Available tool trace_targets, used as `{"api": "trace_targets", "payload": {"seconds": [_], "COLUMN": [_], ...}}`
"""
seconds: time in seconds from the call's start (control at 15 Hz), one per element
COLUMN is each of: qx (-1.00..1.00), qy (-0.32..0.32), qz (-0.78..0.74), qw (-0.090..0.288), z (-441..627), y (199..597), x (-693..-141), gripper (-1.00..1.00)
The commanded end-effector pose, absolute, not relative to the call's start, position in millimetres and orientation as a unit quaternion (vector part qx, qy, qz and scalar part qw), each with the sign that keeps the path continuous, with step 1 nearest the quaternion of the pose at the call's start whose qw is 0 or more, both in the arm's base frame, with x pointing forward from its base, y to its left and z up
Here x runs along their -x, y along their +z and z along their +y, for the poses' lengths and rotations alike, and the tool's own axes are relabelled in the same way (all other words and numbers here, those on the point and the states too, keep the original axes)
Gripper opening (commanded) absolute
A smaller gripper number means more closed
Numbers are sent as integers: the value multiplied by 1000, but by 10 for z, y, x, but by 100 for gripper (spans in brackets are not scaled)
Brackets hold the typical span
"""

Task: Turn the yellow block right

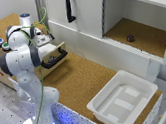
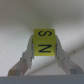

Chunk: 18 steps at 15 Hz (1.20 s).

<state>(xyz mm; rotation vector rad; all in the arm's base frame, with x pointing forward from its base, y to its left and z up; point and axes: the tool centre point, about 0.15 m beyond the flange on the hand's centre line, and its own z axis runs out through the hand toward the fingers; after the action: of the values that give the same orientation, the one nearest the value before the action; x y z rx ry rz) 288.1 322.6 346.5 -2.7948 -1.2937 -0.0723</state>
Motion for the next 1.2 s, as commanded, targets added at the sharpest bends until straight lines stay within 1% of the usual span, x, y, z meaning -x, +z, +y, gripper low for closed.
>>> {"api": "trace_targets", "payload": {"seconds": [0.0,0.13,0.2,0.27,0.47,0.53,0.6,0.73,0.87,0.93,1.13], "qx": [970,981,984,987,992,992,993,992,992,992,991], "qy": [-26,-15,-18,-29,-98,-98,-107,-120,-117,-124,-131], "qz": [-222,-149,-117,-97,-26,-12,-12,-8,2,3,-3], "qw": [99,124,131,126,73,75,55,34,40,37,39], "z": [3071,3043,3027,3031,3022,3030,3093,3099,3045,3024,2962], "y": [3402,3253,3213,3190,3129,3107,3120,3160,3215,3301,3459], "x": [-2876,-2920,-2962,-3001,-3188,-3250,-3325,-3436,-3506,-3506,-3373], "gripper": [-100,-100,-100,-100,-100,-100,-100,-100,-100,100,100]}}
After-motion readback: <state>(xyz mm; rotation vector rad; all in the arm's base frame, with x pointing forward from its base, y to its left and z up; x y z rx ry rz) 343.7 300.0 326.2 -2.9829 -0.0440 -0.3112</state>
